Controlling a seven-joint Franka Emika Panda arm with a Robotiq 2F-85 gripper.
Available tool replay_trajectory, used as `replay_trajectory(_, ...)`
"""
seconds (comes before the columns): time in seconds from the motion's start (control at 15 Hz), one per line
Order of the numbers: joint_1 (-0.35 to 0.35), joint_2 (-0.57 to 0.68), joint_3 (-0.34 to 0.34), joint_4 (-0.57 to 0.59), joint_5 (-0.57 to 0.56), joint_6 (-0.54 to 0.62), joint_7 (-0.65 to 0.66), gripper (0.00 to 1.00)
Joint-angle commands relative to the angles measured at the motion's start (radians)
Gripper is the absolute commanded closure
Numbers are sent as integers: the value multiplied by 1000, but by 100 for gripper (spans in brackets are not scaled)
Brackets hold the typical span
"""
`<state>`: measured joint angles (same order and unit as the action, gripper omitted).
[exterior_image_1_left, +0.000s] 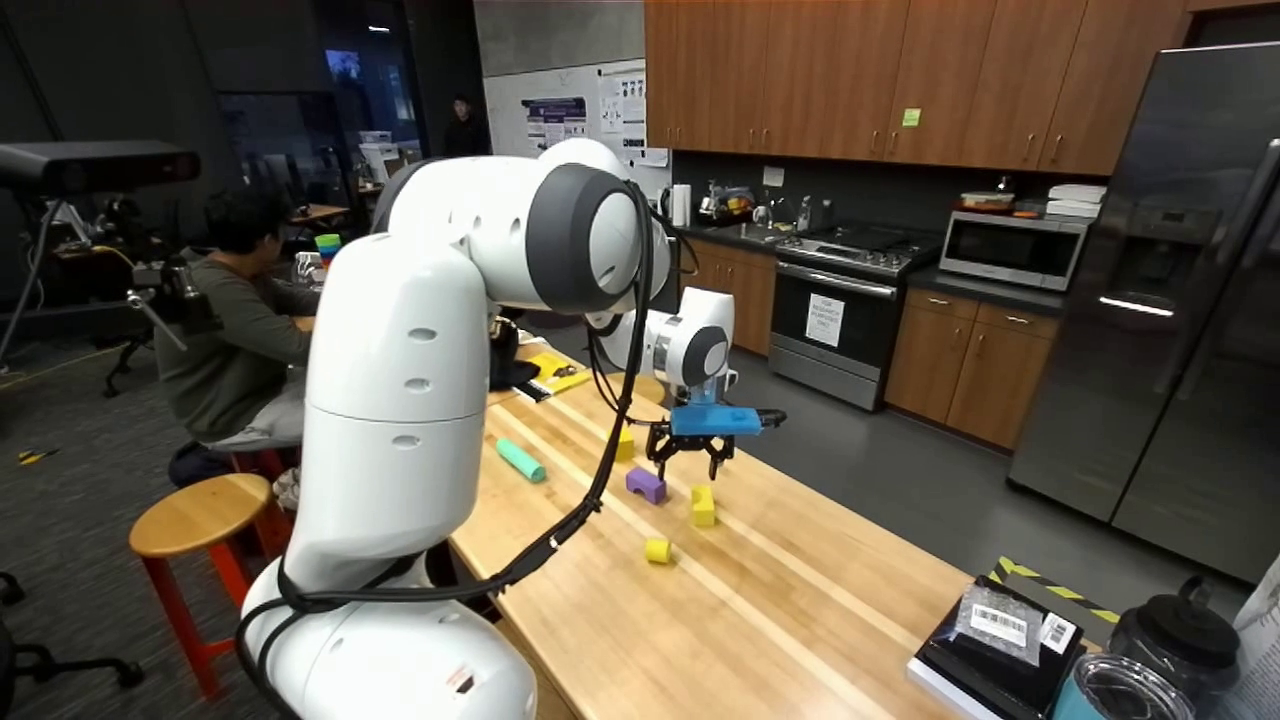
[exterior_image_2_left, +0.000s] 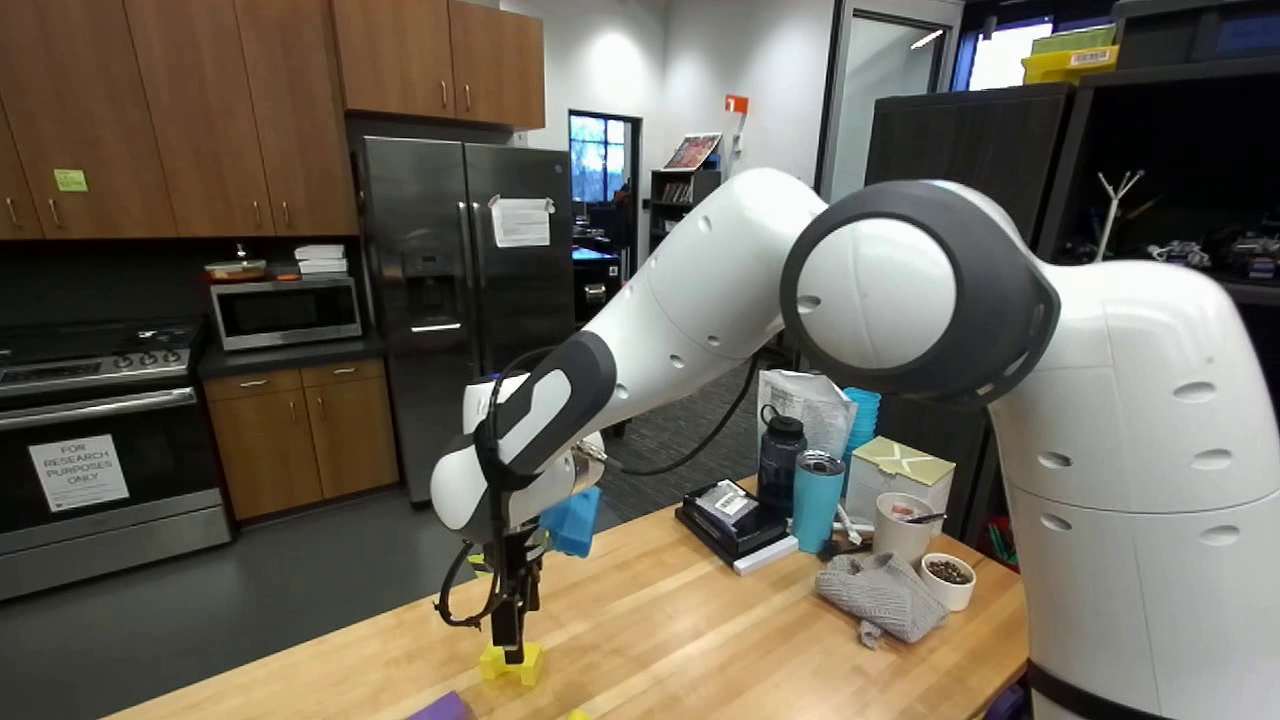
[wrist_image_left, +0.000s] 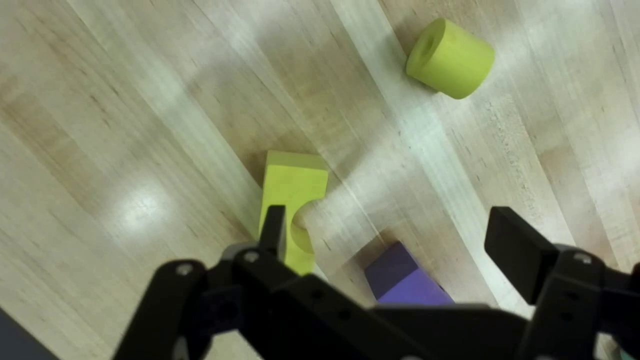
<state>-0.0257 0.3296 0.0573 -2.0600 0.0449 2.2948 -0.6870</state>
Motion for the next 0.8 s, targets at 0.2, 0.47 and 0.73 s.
replay_trajectory(0.2,-40,58,30,46,25,-16,-54,0)
replay_trajectory(0.47,-44,94,41,83,27,-28,-71,0)
replay_trajectory(0.73,-55,125,56,111,34,-21,-108,0)
